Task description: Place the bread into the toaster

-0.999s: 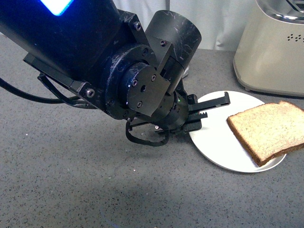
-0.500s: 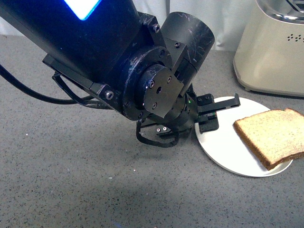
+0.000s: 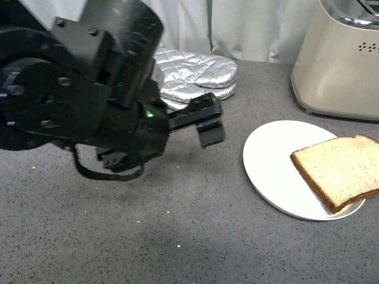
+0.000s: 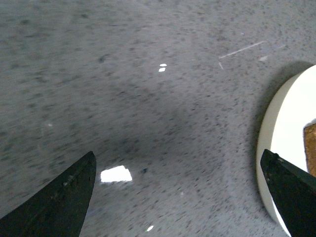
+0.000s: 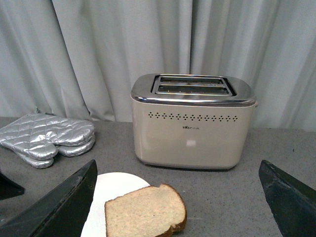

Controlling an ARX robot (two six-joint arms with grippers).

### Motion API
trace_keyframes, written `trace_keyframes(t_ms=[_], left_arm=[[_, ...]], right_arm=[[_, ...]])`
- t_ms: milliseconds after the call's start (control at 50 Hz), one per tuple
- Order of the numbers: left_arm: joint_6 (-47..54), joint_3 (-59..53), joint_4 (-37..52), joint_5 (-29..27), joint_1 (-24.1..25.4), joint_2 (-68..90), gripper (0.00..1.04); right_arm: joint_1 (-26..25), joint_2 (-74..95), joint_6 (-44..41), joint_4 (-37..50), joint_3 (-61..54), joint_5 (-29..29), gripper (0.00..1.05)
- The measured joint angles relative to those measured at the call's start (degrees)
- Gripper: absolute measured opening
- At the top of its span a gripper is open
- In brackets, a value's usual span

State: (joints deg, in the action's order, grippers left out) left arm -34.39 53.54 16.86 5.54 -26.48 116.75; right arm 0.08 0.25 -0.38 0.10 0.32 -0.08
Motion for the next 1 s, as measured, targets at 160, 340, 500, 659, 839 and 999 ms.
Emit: trace_keyframes(t_ms=[160, 340, 500, 659, 839, 999], left_arm=[[1.2, -10.32, 3.13, 2.58, 5.31, -8.15, 0.98], [3.58, -20.72, 3.3, 5.35, 12.85, -20.98, 0.98], [6.95, -29.83, 4.17, 7.65, 22.64, -33.16, 0.95], [24.11, -46.53, 37.77, -5.92, 26.6, -40.72, 0.7], [31.85, -52.5, 18.93, -5.53, 26.43, -74.64, 0.39], [33.31, -52.48, -4.5, -5.55, 26.45, -101.33, 0.12]], right_arm=[[0.0, -0.02, 0.0, 0.0, 0.0, 0.0, 0.95], [0.0, 0.0, 0.0, 0.0, 0.0, 0.0, 0.95], [0.0, 0.0, 0.0, 0.0, 0.0, 0.0, 0.95], [0.0, 0.0, 0.02, 0.0, 0.0, 0.17, 0.95], [-0.04, -0.02, 0.02, -0.04, 0.0, 0.0, 0.95], [-0.04, 0.0, 0.02, -0.09, 0.0, 0.0, 0.95]])
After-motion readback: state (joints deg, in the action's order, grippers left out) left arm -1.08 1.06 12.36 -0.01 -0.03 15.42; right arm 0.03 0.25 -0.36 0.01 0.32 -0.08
